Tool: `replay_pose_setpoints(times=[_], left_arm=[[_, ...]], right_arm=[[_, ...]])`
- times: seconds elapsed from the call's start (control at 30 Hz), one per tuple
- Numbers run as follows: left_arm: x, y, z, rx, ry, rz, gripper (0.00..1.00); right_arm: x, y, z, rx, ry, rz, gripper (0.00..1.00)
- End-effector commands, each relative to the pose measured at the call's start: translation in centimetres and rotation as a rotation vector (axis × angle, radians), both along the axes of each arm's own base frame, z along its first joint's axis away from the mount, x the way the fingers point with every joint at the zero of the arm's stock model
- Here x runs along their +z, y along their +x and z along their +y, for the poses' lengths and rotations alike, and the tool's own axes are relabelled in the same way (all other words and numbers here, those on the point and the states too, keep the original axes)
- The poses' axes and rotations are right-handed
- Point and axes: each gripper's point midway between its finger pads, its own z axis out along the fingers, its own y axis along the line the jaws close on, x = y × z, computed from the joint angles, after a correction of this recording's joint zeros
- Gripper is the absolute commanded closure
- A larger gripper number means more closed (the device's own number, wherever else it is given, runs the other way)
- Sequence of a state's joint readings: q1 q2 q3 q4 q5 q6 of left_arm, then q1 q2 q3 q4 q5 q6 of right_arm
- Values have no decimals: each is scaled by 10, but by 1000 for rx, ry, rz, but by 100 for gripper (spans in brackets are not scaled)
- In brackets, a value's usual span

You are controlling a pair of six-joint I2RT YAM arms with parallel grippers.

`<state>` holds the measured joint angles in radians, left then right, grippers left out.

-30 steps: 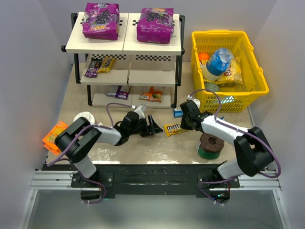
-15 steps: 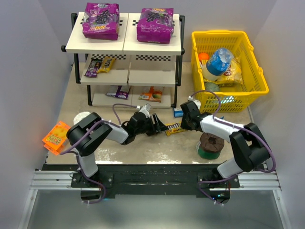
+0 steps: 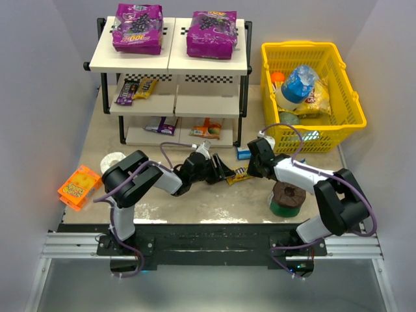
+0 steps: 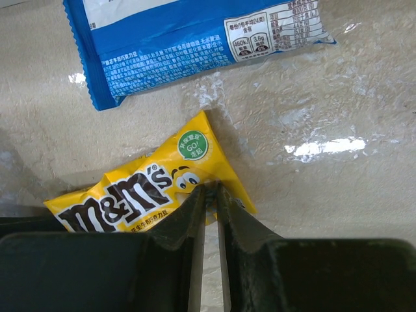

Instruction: Place and organize the candy bags onto the shelf

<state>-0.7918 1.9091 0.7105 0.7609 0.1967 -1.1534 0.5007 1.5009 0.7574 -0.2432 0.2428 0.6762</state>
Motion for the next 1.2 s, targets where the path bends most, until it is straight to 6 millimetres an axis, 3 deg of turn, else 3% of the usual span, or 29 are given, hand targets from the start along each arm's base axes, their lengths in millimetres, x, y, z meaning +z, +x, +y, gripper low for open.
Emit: replay_pose_setpoints(times=[0.0,0.33,0.47,0.63,0.8,1.03,1.17], left_arm=[[-9,6,-7,32,16,18,48],[-15,6,-12,31,36,24,77],[-8,6,-12,31,35,13,88],[3,6,-8,38,43,-9,100],[34,11,-4,49,44,-80,100],[102,9,16,88,14,-214,100],[123,-2,35,105,26,-238,100]], right_arm=[[-2,-7,-9,-24,-6,6,84],[5,-10,-9,-19,15,-5,84],[13,-11,-10,-21,22,-22,82],[39,-12,-13,-20,38,-76,64],[81,-14,-14,4,75,-163,40],[133,-26,-12,57,142,-265,19],[154,-32,-12,78,167,-304,11]])
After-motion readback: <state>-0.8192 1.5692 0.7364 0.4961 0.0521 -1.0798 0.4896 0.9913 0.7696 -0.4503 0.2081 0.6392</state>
